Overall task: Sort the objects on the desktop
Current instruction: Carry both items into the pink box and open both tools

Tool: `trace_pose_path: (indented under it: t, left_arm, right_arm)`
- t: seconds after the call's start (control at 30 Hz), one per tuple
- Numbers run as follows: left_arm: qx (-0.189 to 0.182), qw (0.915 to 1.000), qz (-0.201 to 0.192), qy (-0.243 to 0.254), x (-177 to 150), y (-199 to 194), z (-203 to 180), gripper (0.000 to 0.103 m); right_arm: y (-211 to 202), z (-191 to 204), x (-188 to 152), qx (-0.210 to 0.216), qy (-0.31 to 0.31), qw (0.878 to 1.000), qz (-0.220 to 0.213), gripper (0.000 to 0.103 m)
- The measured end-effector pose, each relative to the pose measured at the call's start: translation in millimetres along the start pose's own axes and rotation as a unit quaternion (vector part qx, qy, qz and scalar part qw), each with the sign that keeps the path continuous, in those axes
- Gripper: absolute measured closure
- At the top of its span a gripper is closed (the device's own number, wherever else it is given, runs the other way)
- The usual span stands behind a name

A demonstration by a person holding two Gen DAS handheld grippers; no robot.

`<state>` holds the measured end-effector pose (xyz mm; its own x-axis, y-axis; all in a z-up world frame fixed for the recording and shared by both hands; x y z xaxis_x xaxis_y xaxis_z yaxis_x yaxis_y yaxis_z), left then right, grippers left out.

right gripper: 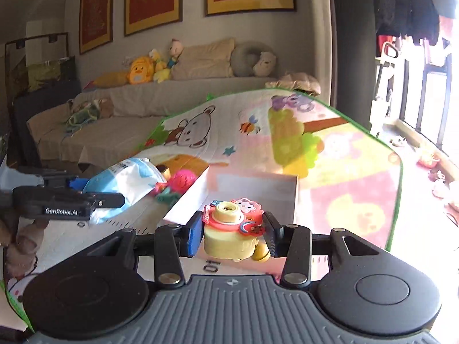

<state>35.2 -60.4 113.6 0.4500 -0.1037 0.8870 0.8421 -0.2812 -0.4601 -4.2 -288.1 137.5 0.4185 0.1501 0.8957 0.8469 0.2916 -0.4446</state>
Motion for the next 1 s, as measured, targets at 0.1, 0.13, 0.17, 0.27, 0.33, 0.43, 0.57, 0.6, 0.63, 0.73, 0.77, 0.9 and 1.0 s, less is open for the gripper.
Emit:
trace_pose_path:
  t: [0.1,0.13,0.17,0.27,0.33,0.43,0.57,0.6,0.63,0.73,0.77,0.9,1.0]
  left_arm:
    - [-0.001,0.9998,-0.019,-0.005,20,36,-19,0.042]
    - [0.001,0.9997,-0.024,-0.003,24,49,-23,0.033]
    - [0.005,0.9996,-0.026,0.005,24,58,-25,0.028]
    - [0.019,0.9996,-0.021,0.005,12,63,-16,0.013]
    - [0.008,0.9999,-0.007,-0.004,-8,52,-1,0.006]
    - [0.049,0.9983,0.031,-0.002,-50,38,29,0.005]
    - [0.100,0.9915,0.080,-0.024,-87,37,64,0.005]
    - [0.108,0.9900,0.084,-0.032,-93,35,71,0.005]
    - [0.111,0.9893,0.086,-0.039,-97,35,76,0.004]
    - [0.113,0.9886,0.084,-0.052,-103,32,84,0.004]
    - [0.114,0.9886,0.083,-0.052,-104,32,85,0.003]
    - [0.115,0.9881,0.086,-0.054,-116,34,87,0.003]
    - [0.105,0.9892,0.075,-0.070,-117,31,90,0.002]
  right_arm:
    - [24,-20,28,-0.021,0.019,0.999,-0.019,0.060]
    - [38,-26,35,-0.027,0.027,0.999,-0.023,0.060]
    - [49,-29,39,-0.029,0.031,0.999,-0.025,0.059]
    - [92,-33,37,-0.035,0.033,0.999,0.006,0.053]
    - [103,-30,28,-0.036,0.030,0.999,0.020,0.053]
    - [109,-21,12,-0.025,0.025,0.999,0.035,0.053]
    - [124,11,12,-0.005,-0.004,0.998,0.056,0.053]
    - [129,23,15,0.000,-0.015,0.998,0.061,0.054]
    - [136,34,17,0.004,-0.025,0.997,0.069,0.059]
    - [169,76,25,0.023,-0.065,0.991,0.116,0.084]
    - [181,89,26,0.023,-0.080,0.989,0.126,0.084]
    - [233,136,24,-0.004,-0.162,0.975,0.154,0.084]
    - [271,154,17,-0.051,-0.219,0.958,0.177,0.085]
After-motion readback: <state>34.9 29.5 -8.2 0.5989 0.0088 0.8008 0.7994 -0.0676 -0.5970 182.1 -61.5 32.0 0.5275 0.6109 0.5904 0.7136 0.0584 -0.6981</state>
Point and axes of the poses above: each gripper's, at about its wrist camera, not at the fingertips, and y roughly the way its jaws point, z to its left, x to its top, the point moved 3 cm from there along y, roughly the way its jaws point, and after that the axes turned 2 degrees about -y, right-handed, at the moved point
